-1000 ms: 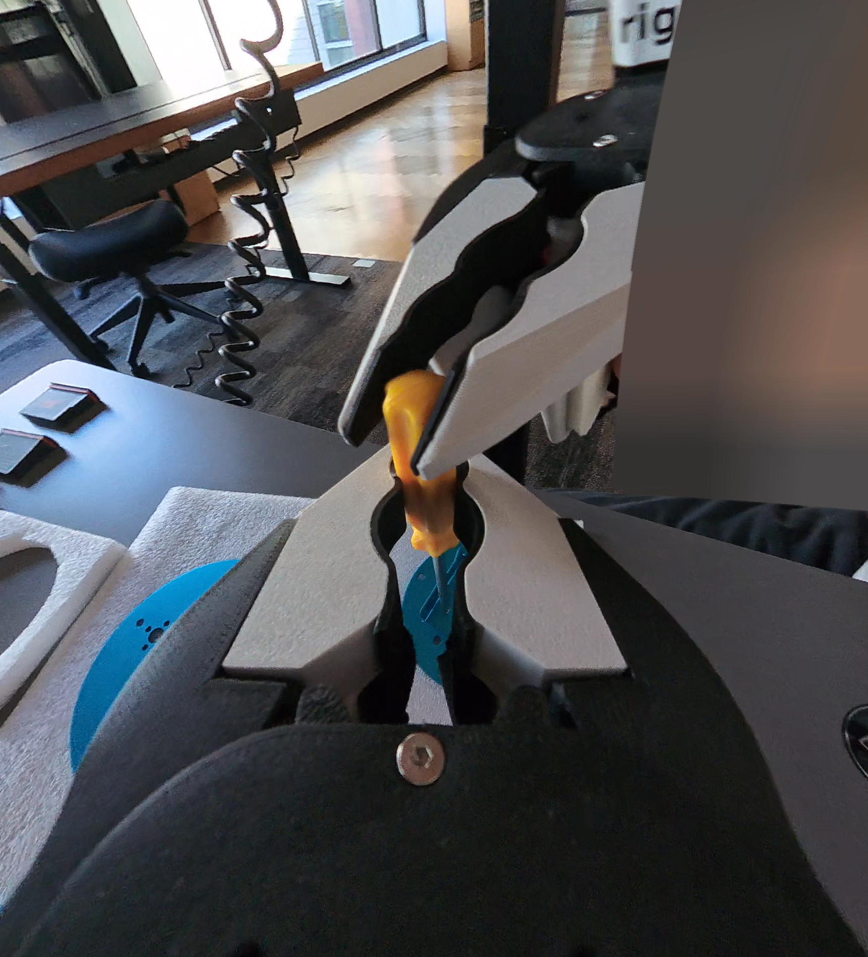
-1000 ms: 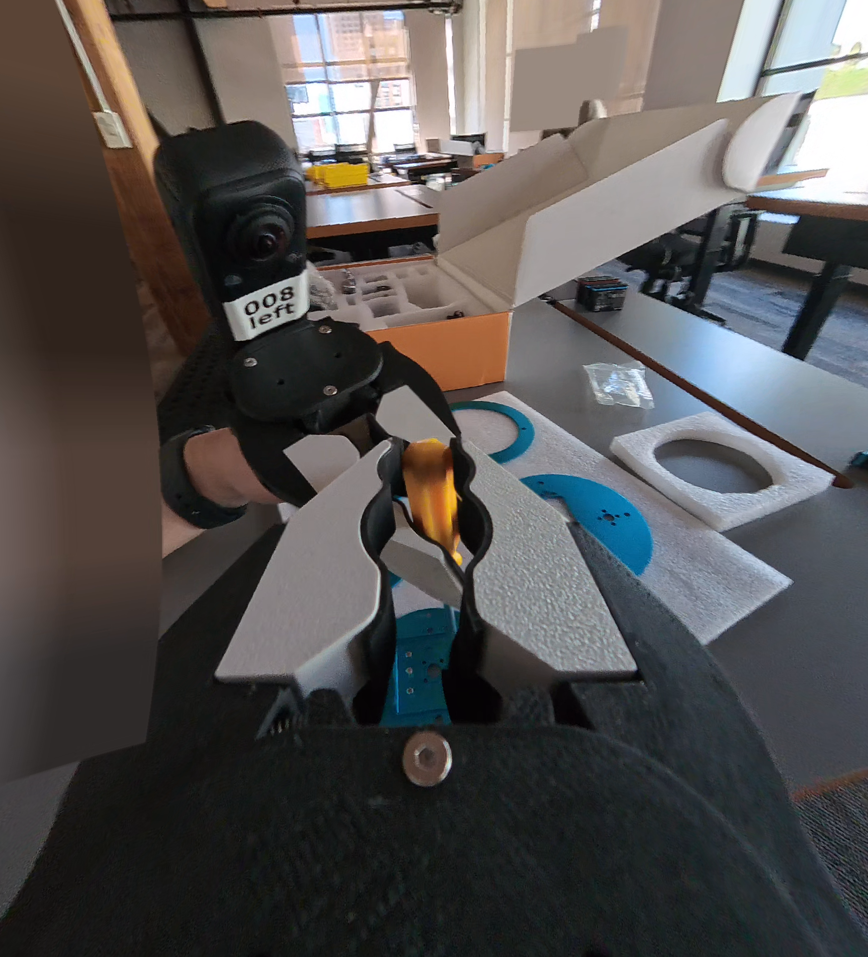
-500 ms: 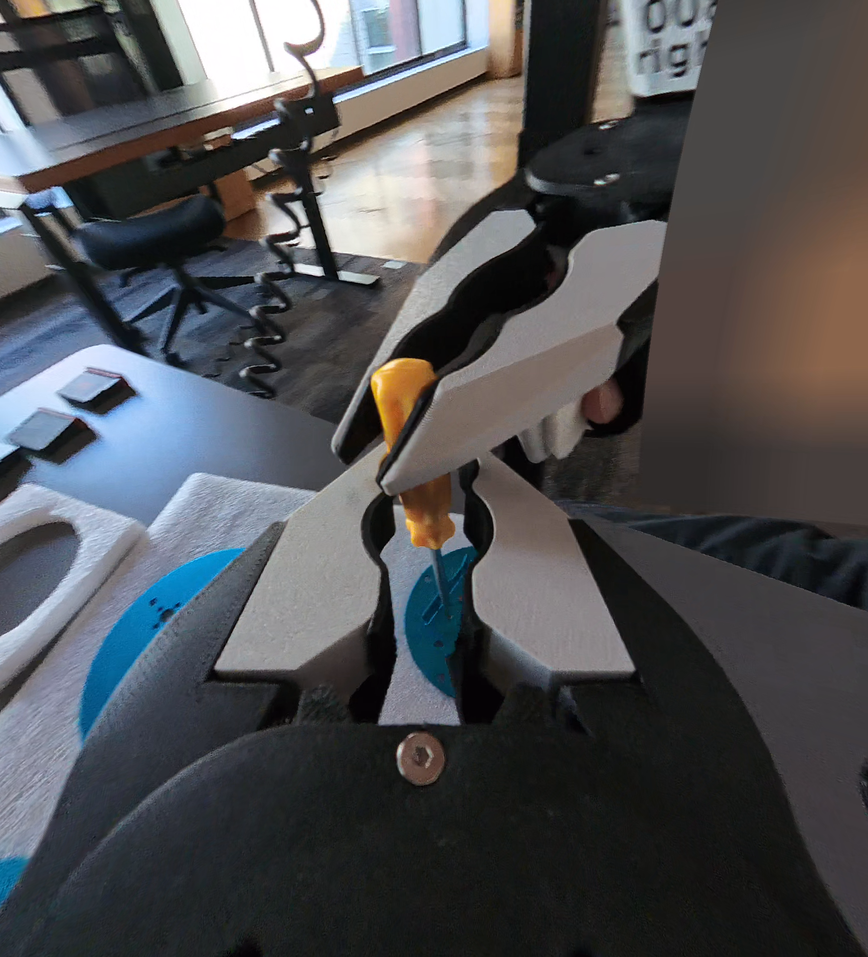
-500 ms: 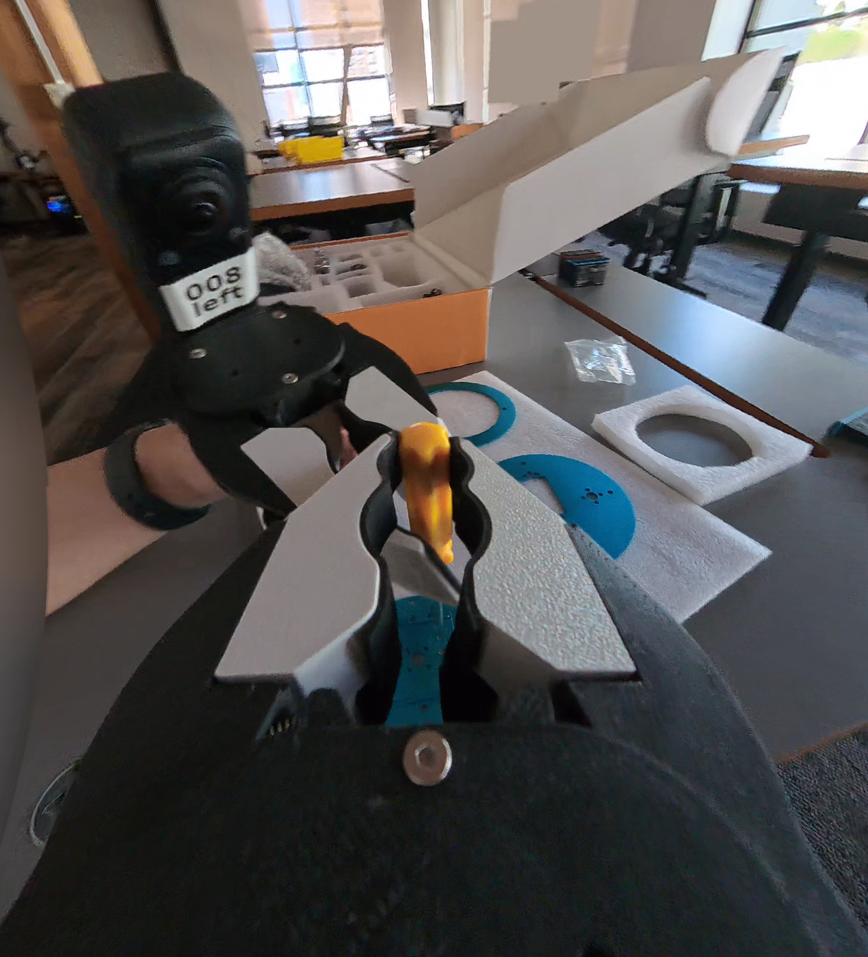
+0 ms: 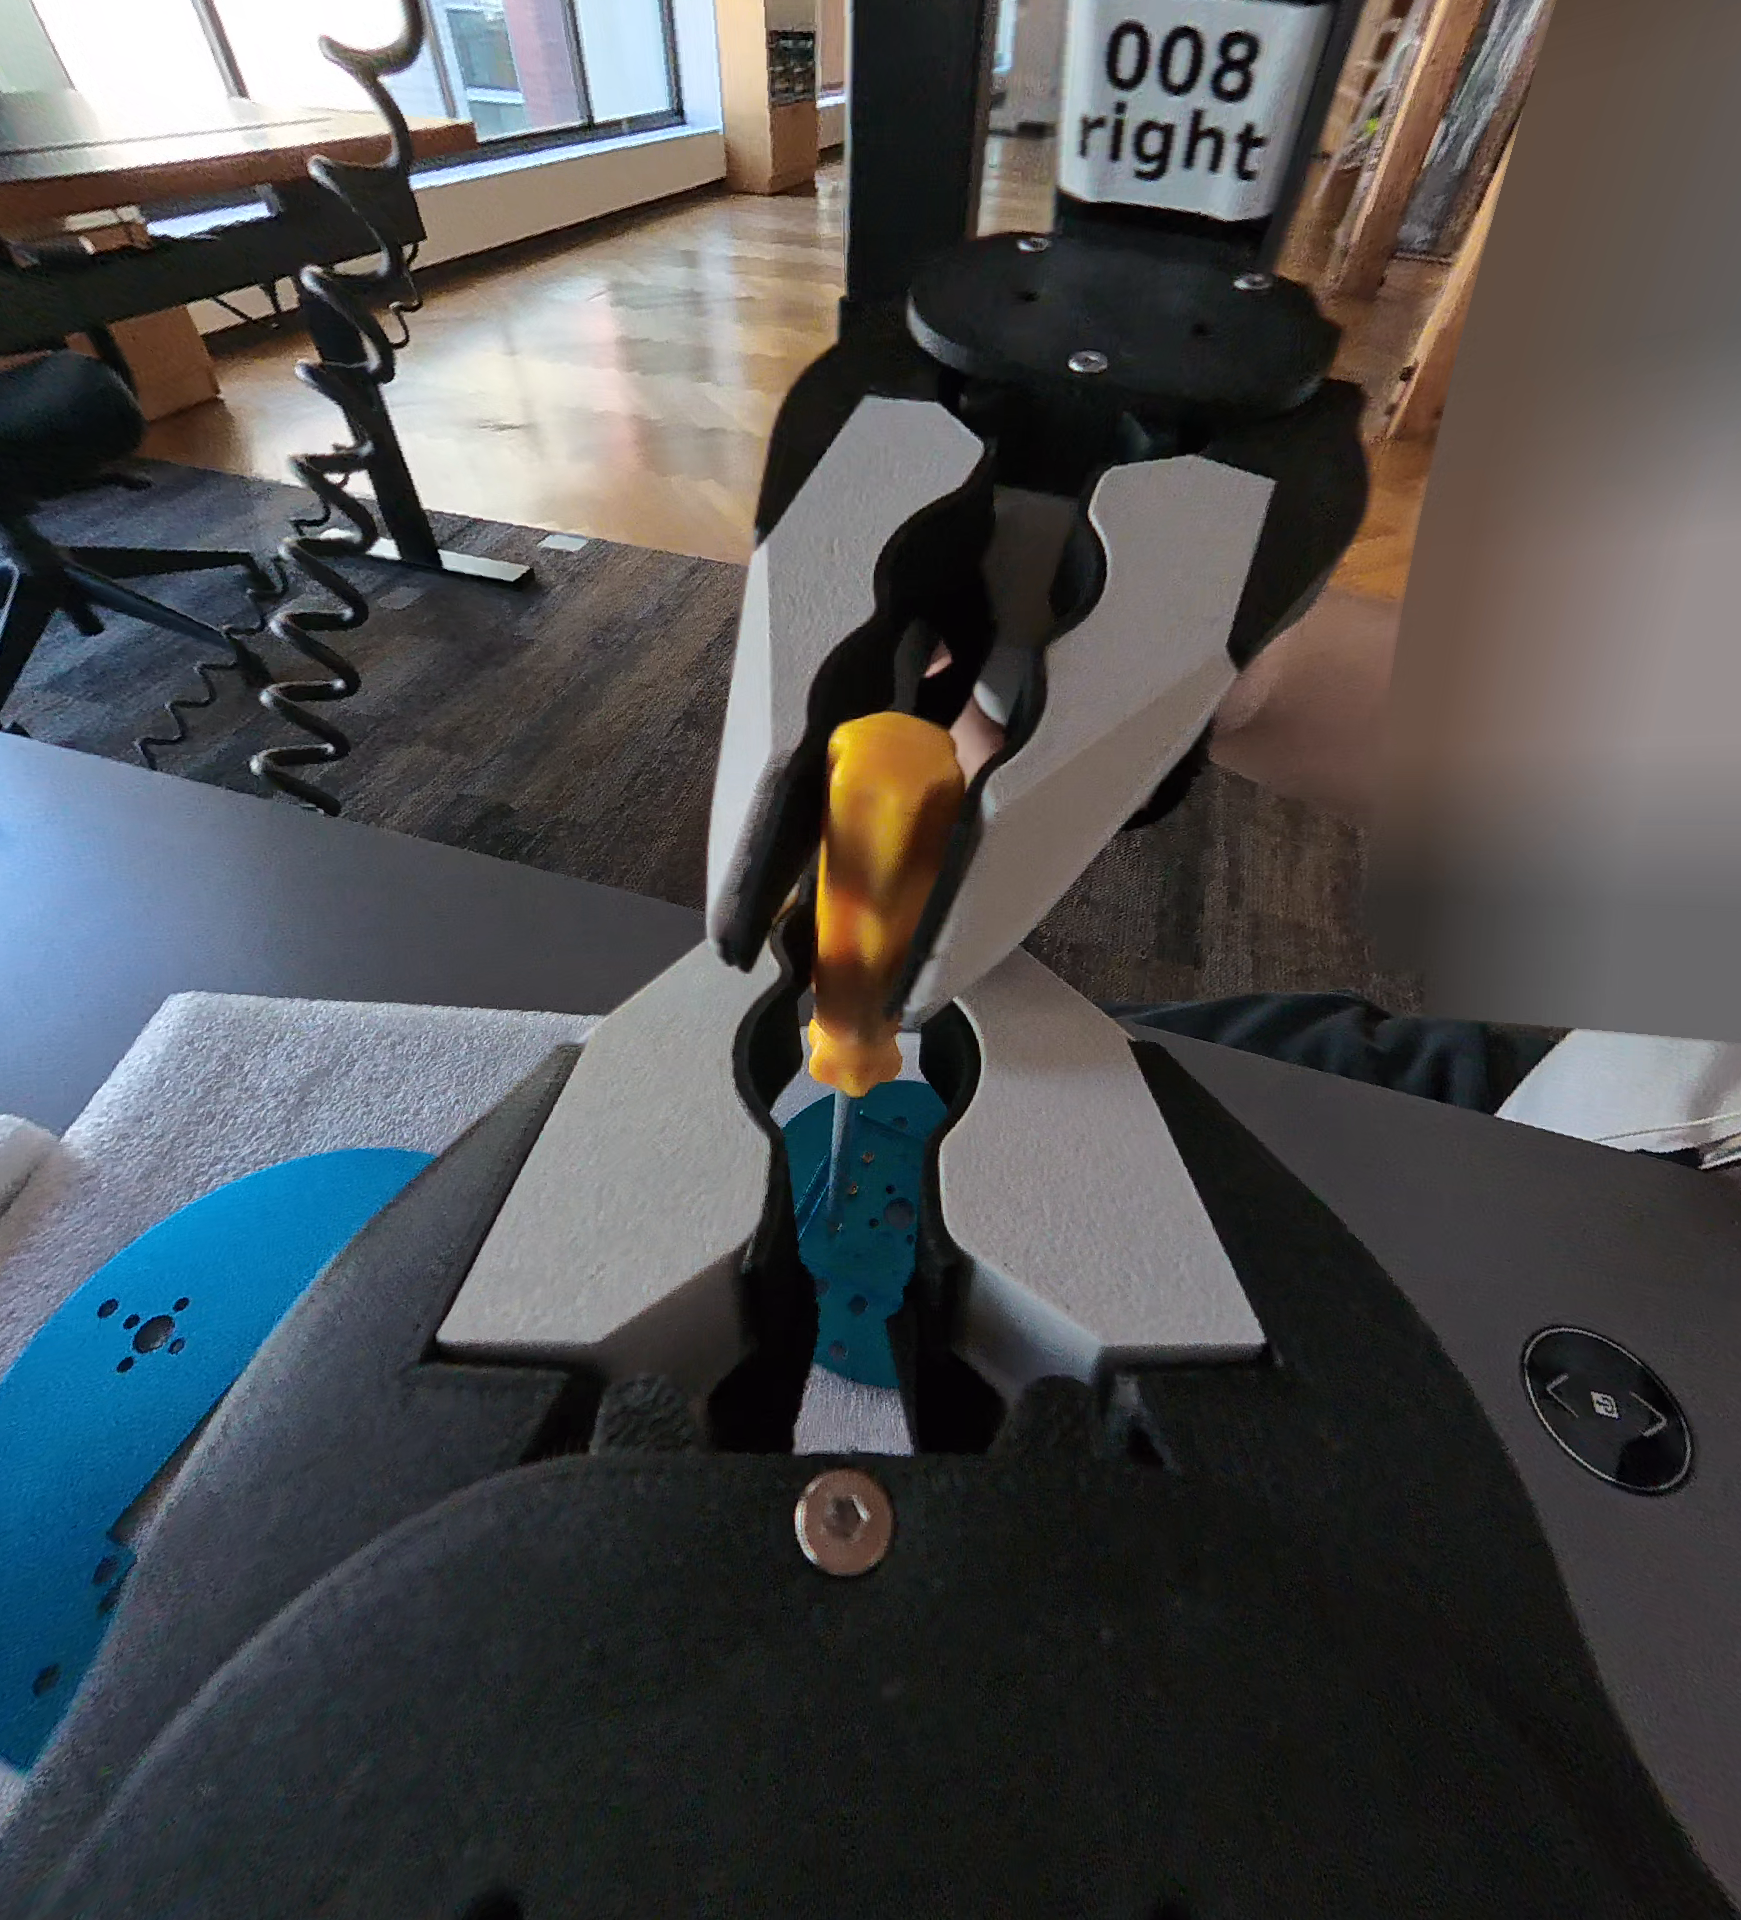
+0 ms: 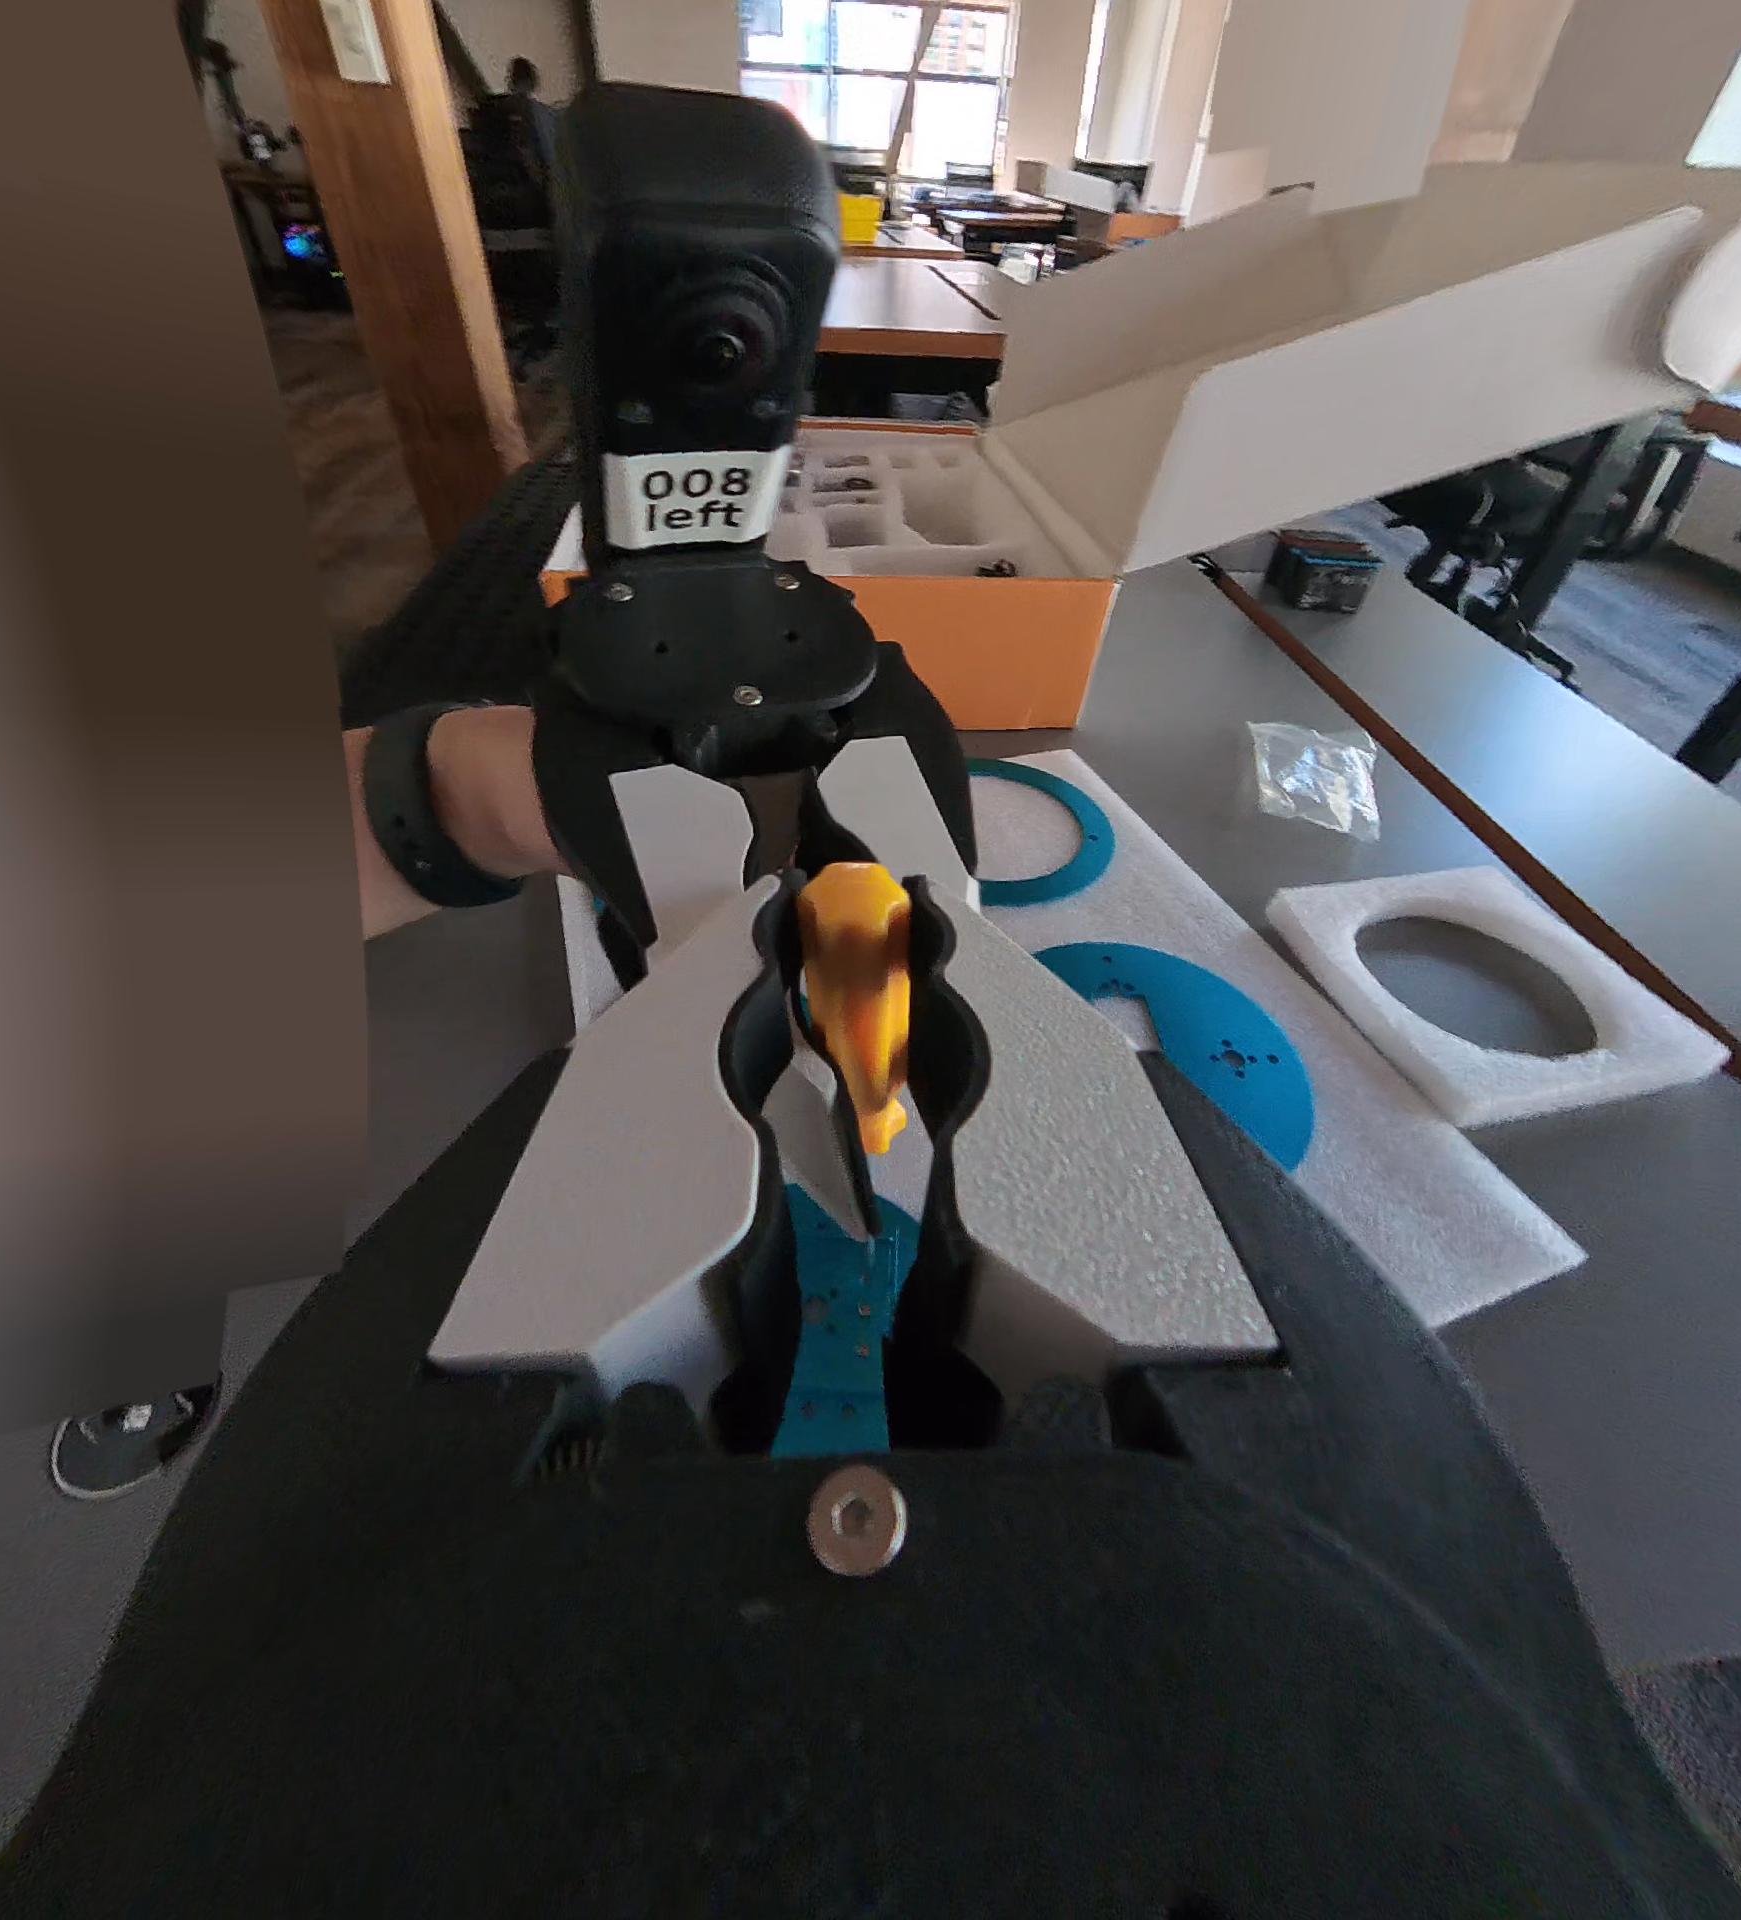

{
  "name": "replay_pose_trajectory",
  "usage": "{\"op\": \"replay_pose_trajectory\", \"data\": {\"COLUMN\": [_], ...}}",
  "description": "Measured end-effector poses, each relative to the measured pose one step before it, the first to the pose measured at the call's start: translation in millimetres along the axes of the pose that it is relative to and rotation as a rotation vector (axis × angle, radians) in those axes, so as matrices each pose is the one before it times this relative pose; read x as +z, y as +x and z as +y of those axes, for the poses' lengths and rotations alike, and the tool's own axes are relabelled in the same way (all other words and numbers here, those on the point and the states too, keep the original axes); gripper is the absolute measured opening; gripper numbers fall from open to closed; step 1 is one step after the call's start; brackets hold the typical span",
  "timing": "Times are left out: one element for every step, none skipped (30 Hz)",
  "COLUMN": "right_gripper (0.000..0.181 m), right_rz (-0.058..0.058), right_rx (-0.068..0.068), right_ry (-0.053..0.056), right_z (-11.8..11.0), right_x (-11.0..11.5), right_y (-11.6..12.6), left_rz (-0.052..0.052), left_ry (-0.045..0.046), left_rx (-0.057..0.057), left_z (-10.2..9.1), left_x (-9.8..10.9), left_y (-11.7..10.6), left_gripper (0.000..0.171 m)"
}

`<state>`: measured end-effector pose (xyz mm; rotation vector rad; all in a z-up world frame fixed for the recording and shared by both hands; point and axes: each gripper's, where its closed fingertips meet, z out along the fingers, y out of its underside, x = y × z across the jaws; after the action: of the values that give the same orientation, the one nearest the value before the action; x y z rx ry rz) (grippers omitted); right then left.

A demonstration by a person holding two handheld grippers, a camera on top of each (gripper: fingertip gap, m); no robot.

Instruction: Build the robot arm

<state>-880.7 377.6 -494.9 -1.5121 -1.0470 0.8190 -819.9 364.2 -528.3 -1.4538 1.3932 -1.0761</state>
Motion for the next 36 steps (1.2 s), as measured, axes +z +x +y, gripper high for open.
{"op": "replay_pose_trajectory", "data": {"right_gripper": [0.019,0.019,0.019,0.019,0.019,0.019,0.019,0.02,0.02,0.019,0.018,0.018,0.026,0.027,0.018,0.017,0.016,0.017,0.017,0.017,0.017,0.017,0.018,0.018,0.018,0.017,0.017,0.017,0.017,0.017,0.021,0.032,0.031,0.015,0.014,0.013], "right_rz": [0.0462,0.0763,0.0622,0.0456,0.0393,0.0284,0.024,0.0216,0.0025,-0.0314,-0.0666,-0.0826,-0.0601,-0.0594,-0.0822,-0.0225,-0.0019,0.0148,0.021,0.0214,0.0599,0.0885,0.0699,0.0583,0.0333,0.0161,0.0048,-0.0238,-0.0553,-0.0702,-0.0515,-0.0217,-0.0529,-0.0741,-0.0197,-0.0028], "right_rx": [0.0385,0.0313,0.0195,0.0119,0.0046,-0.0008,-0.0074,-0.0031,0.0019,0.0069,0.0091,0.0101,0.0169,0.0065,-0.0071,-0.0249,-0.0498,-0.0523,0.0083,0.0446,0.0335,0.01,-0.0043,0.0009,0.0065,0.0063,0.0034,0.0167,0.0302,0.0196,-0.0028,-0.0156,-0.0338,-0.0349,-0.0309,-0.0369], "right_ry": [0.0004,0.0068,0.0068,0.0096,0.0113,0.0086,-0.0006,-0.0099,-0.0121,-0.0112,-0.012,-0.0051,0.008,0.0055,-0.0107,0.0034,0.0075,0.004,0.0014,0.0022,0.007,0.0074,0.0025,0.0031,0.0094,0.0062,-0.0024,-0.0067,-0.0139,-0.0152,-0.0039,0.0082,-0.0048,-0.0113,-0.0266,-0.013], "right_z": [0.32,0.27,0.59,0.4,0.15,-0.11,-0.03,0.03,-0.05,-0.18,-0.02,-0.15,-1.5,-0.45,2.08,-0.47,0.12,0.36,0.04,0.08,-0.18,0.08,0.45,0.52,-0.09,-0.28,-0.15,-0.13,0.18,0.1,-0.79,-2.17,0.0,0.65,2.51,-0.01], "right_x": [0.98,-1.3,-2.64,-2.52,-1.75,-0.63,-0.28,0.22,0.44,0.23,0.18,-0.06,-0.17,-0.04,0.24,0.18,0.56,0.48,1.17,1.67,0.84,-1.29,-2.18,-2.03,-1.27,-0.67,-0.57,-0.35,0.47,0.82,0.57,0.01,0.42,0.78,1.31,0.75], "right_y": [3.46,7.83,6.38,3.48,1.74,-0.51,-0.69,0.75,0.14,-2.2,-5.0,-5.42,-1.51,-2.03,-7.03,-0.42,-0.37,1.19,2.3,2.21,6.55,9.32,6.11,4.61,0.47,-1.67,-1.16,-2.4,-4.46,-4.91,-1.89,1.77,-4.14,-9.04,-1.81,-0.61], "left_rz": [-0.0386,-0.0482,-0.0553,-0.0574,-0.0302,-0.0213,-0.0265,0.0039,0.0152,0.0256,0.0337,0.0334,0.0289,0.0164,0.0211,0.0179,0.0205,0.0111,-0.0049,-0.0177,-0.04,-0.0385,-0.0434,-0.0581,-0.0424,-0.0119,0.0096,0.0324,0.0446,0.0397,0.0259,0.017,0.0182,0.0154,0.0145,0.0179], "left_ry": [-0.01523,-0.01385,-0.0087,-0.00628,-0.0035,-0.0054,-0.00565,-0.00138,0.00347,0.00816,0.01104,0.00802,0.00456,0.00391,0.00564,0.00523,0.00539,0.00561,0.00334,-0.00536,-0.01182,-0.01177,-0.0073,-0.00972,-0.00253,0.00202,-0.00036,0.00081,0.00562,0.00697,0.00256,0.00121,0.00297,0.00577,0.00819,0.01099], "left_rx": [-0.006,0.005,0.0137,0.0169,0.0166,0.0073,0.0048,0.0049,-0.0135,-0.007,0.0083,0.0007,-0.001,0.0041,0.0052,0.0041,0.0063,0.0024,-0.0065,-0.0157,-0.0141,0.0022,0.0118,0.0144,0.0162,0.0138,-0.0082,-0.0283,-0.0131,-0.0042,-0.001,0.0071,0.0069,0.0015,-0.0038,-0.0082], "left_z": [0.73,0.69,0.25,-0.02,0.02,0.27,0.33,0.11,0.28,0.19,0.2,0.09,0.01,-0.05,-0.19,0.0,0.01,-0.15,-0.28,0.17,0.7,0.58,-0.16,0.19,-0.56,-0.3,0.37,0.3,0.21,0.23,0.19,0.13,0.11,-0.03,-0.08,-0.12], "left_x": [-0.39,-0.15,-0.17,0.0,0.84,1.0,0.22,-0.02,-0.11,-0.96,-1.2,-0.8,-0.11,-0.03,0.1,0.01,-0.44,-0.39,-0.49,-0.74,-0.25,0.58,0.94,1.34,1.2,0.55,-0.36,-1.03,-1.26,-1.09,-0.72,-0.63,-0.28,-0.16,-0.18,-0.5], "left_y": [-2.7,-2.16,-1.94,-2.6,0.16,-0.06,-3.03,-0.19,0.18,1.2,2.87,2.95,2.54,0.66,1.15,0.49,0.88,0.06,-1.57,-2.21,-3.63,-1.52,-1.17,-3.57,-2.23,0.86,1.21,1.83,2.31,2.24,1.2,0.85,1.3,0.78,0.53,0.77], "left_gripper": [0.015,0.025,0.028,0.025,0.026,0.026,0.018,0.018,0.018,0.018,0.018,0.018,0.018,0.018,0.018,0.018,0.018,0.018,0.018,0.018,0.018,0.024,0.027,0.022,0.017,0.017,0.017,0.016,0.016,0.016,0.016,0.016,0.016,0.016,0.016,0.016]}}
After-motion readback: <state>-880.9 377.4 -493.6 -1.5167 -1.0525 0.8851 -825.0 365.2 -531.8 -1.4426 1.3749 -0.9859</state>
